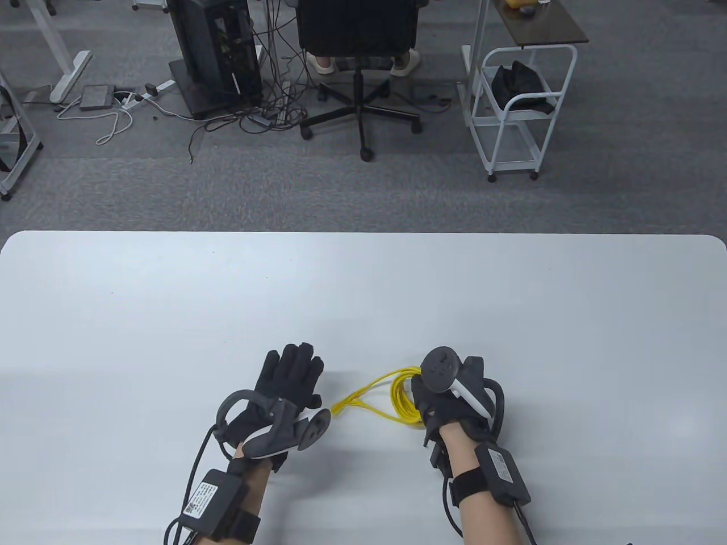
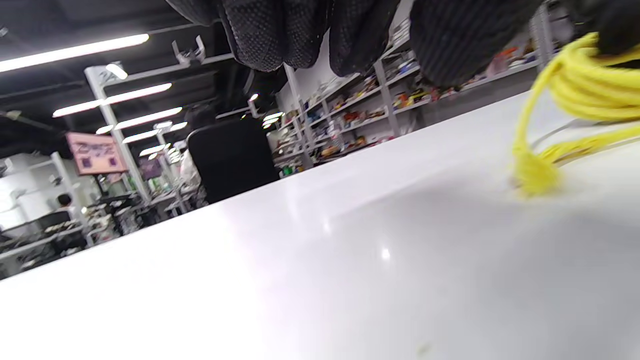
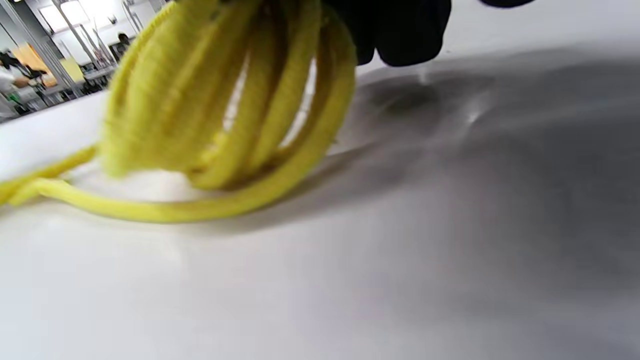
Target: Coil the rope
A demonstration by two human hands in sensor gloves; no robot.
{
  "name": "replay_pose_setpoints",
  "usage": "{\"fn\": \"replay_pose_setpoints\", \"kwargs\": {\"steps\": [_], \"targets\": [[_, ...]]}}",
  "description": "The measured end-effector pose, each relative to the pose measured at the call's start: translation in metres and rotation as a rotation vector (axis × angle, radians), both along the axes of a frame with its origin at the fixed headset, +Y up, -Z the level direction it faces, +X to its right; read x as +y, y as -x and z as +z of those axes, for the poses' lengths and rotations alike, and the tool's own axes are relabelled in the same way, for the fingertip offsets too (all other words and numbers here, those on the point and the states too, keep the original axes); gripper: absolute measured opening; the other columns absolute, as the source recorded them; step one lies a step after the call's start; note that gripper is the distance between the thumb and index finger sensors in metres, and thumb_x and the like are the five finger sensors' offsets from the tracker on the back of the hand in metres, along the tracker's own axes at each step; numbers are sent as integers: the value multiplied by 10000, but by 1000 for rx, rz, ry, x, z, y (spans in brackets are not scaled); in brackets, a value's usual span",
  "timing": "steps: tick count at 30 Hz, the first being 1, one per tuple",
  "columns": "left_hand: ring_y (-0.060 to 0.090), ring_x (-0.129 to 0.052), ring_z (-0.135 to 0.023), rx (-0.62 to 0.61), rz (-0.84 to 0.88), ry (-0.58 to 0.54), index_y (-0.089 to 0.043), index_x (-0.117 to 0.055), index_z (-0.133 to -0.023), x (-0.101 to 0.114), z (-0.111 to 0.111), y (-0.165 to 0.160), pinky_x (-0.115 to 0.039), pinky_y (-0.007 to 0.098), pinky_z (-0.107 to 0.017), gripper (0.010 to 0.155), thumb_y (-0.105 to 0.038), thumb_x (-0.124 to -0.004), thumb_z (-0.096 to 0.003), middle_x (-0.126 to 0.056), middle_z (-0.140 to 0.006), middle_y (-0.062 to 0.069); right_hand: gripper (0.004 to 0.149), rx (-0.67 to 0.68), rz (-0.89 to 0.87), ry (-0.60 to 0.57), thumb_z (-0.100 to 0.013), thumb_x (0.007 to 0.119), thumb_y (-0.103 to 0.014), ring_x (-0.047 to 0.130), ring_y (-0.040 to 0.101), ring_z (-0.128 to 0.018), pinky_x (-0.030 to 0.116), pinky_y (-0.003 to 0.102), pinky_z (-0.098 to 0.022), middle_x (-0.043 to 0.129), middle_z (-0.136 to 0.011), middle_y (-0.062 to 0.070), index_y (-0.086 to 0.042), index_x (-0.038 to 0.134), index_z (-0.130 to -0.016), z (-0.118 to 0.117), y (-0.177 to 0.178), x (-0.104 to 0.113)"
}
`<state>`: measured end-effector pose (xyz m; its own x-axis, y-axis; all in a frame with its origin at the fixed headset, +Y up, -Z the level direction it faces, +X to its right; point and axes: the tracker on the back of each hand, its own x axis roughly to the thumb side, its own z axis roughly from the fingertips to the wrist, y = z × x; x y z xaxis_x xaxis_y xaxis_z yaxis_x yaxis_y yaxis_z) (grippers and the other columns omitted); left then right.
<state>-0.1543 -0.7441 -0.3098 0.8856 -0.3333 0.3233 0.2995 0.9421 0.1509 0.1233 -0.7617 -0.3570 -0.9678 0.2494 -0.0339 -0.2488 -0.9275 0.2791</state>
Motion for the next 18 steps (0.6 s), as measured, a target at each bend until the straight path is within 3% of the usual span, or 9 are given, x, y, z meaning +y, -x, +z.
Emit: {"fn": "replay_pose_setpoints", "kwargs": {"steps": [6, 12, 15, 18], "targets": [[346, -589, -1144, 51, -13, 62, -279, -611, -1140, -8, -6, 4, -454, 508, -787, 645, -564, -626, -562, -486, -1284, 88, 529, -36, 12, 32, -637, 601, -404, 571, 581, -950, 421, 775, -661, 495, -1125, 288, -67, 577, -1044, -1, -6, -4], [349, -572, -1150, 48, -42, 69, -284, -601, -1144, -8, -6, -1, -445, 524, -787, 650, -570, -616, -561, -468, -1290, 90, 684, 20, -121, -22, -623, 619, -496, 433, 605, -1008, 329, 822, -654, 336, -1166, 291, -64, 404, -1109, 1, -5, 8], [351, -568, -1151, 56, -30, 66, -284, -598, -1145, -7, -6, 0, -443, 524, -787, 652, -571, -614, -560, -466, -1289, 93, 739, 90, -174, -159, -616, 604, -525, 234, 612, -1035, 228, 847, -636, 135, -1172, 280, -99, 277, -1124, 4, 0, 12], [355, -561, -1153, 69, -29, 69, -282, -594, -1148, -7, -5, 2, -441, 529, -786, 655, -573, -610, -562, -460, -1290, 94, 798, 141, -135, -263, -601, 584, -567, 149, 611, -1034, 201, 850, -635, 36, -1161, 255, -137, 154, -1117, 9, 8, 17]]}}
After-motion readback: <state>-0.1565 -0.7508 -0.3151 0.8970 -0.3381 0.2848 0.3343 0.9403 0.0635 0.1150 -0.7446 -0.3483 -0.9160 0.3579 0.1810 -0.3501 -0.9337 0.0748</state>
